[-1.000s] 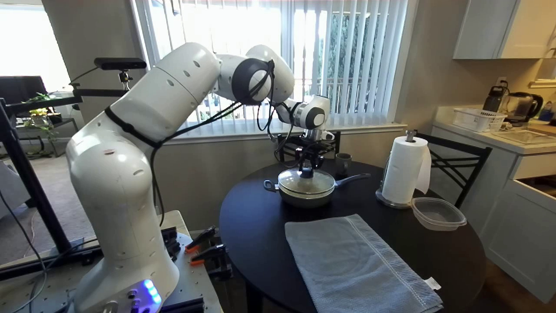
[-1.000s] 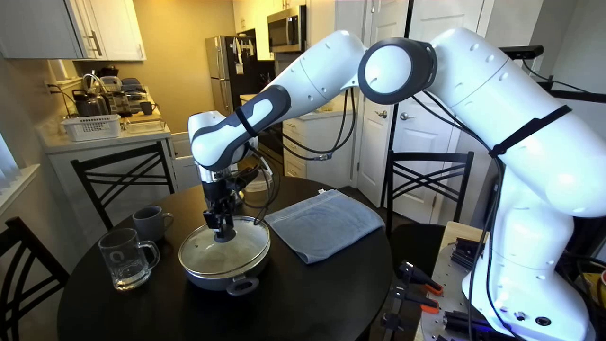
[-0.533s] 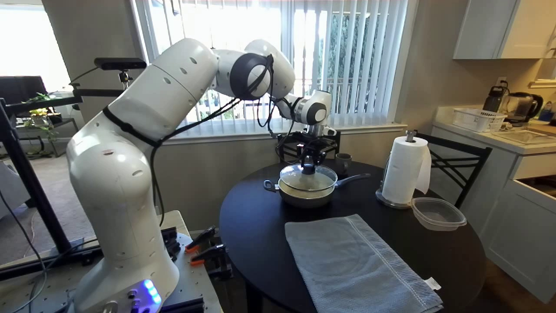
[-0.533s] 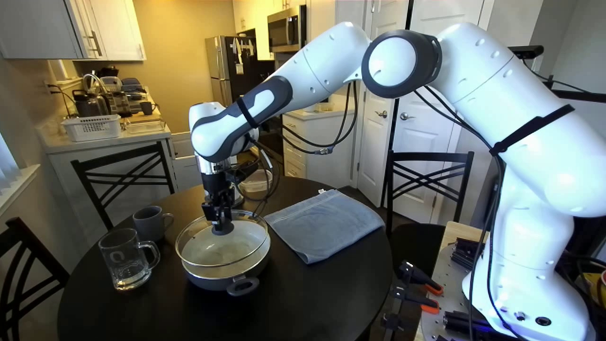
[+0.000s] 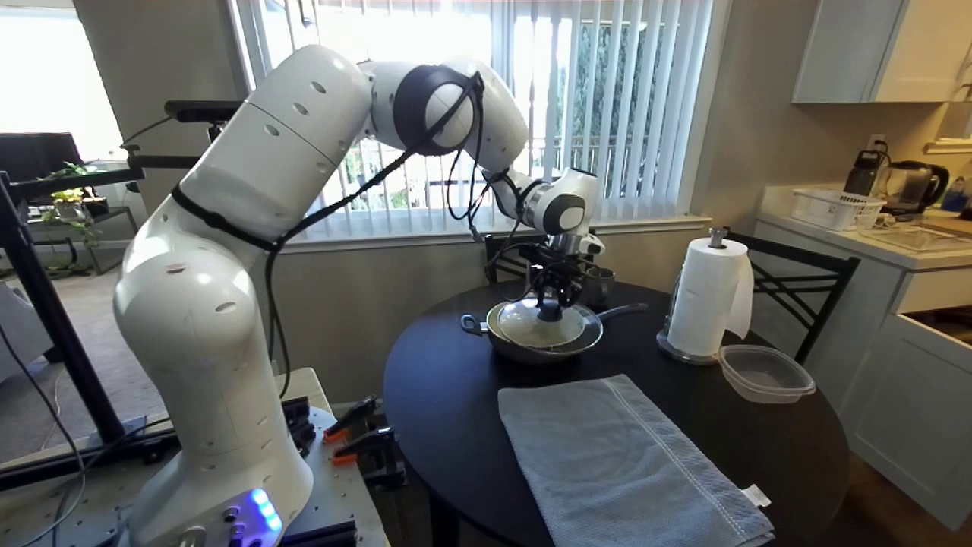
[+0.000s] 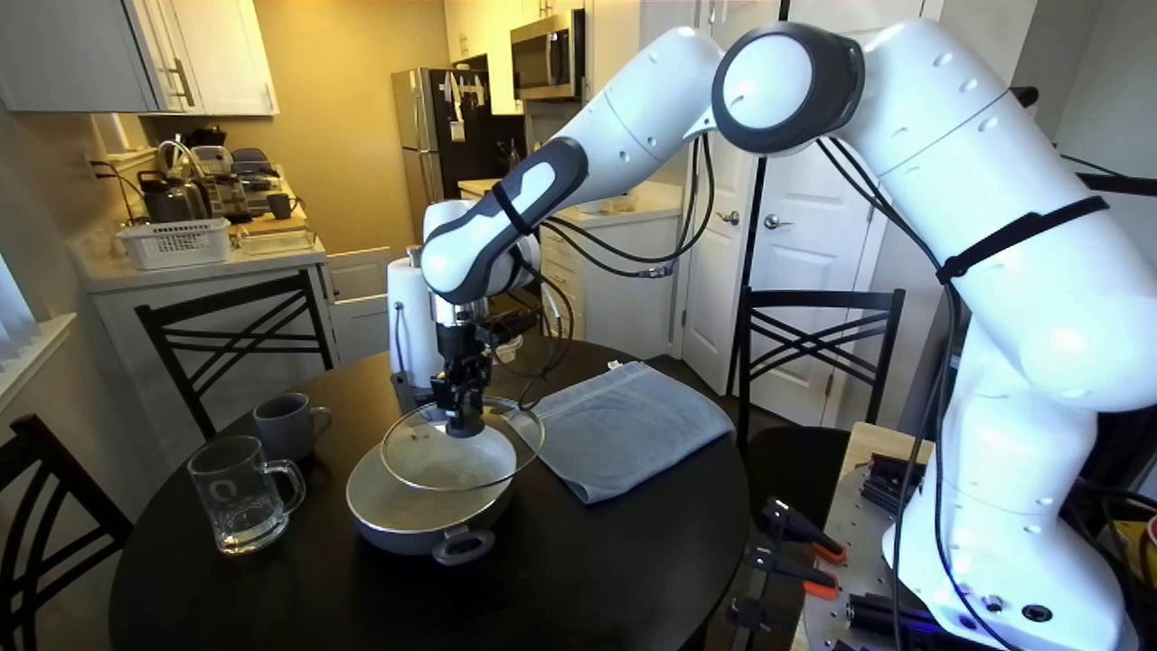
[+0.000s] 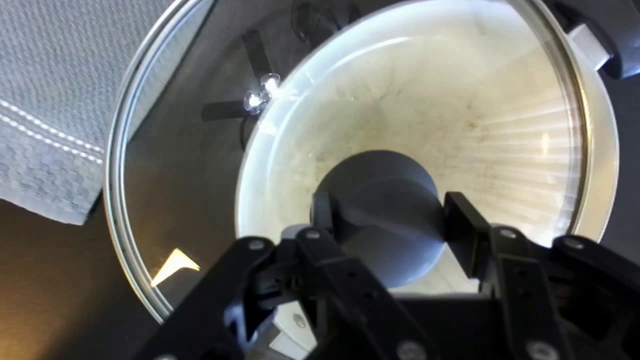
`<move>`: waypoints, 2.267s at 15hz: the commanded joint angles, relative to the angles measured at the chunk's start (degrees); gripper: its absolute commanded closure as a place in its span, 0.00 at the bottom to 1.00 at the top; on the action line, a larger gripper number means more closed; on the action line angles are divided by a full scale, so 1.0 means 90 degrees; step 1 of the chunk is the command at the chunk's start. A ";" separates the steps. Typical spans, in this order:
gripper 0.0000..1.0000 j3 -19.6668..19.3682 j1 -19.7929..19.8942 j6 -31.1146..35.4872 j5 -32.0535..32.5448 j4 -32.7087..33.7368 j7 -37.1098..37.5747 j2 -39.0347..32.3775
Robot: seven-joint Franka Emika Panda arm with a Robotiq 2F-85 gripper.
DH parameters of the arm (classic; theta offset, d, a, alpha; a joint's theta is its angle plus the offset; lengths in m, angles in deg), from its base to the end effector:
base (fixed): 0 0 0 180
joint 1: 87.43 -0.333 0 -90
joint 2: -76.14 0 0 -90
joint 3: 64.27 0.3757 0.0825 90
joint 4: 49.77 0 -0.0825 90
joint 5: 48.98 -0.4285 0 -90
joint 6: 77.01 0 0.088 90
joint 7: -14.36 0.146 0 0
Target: Put the glass lid on the blue towel.
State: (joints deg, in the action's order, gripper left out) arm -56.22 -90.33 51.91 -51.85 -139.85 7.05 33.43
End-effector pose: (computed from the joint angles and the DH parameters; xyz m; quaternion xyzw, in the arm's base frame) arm 0.7529 0.1352 0.1758 -0.9894 -0.1253 0.0329 0.0660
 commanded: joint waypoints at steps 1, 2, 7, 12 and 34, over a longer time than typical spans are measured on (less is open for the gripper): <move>0.68 -0.0022 0.0230 0.0699 -0.0331 -0.1537 0.0089 0.1218; 0.68 -0.0030 0.0280 0.0861 -0.0396 -0.1836 0.0083 0.1400; 0.68 -0.0102 0.0505 0.1300 -0.0789 -0.3103 0.0054 0.2125; 0.68 -0.0230 0.0881 0.1971 -0.1452 -0.4281 -0.0031 0.2793; 0.68 -0.1640 0.0401 0.1960 -0.0227 -0.3305 0.2308 0.1165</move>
State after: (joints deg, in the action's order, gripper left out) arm -69.53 -85.59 69.74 -55.24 -170.54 25.11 43.60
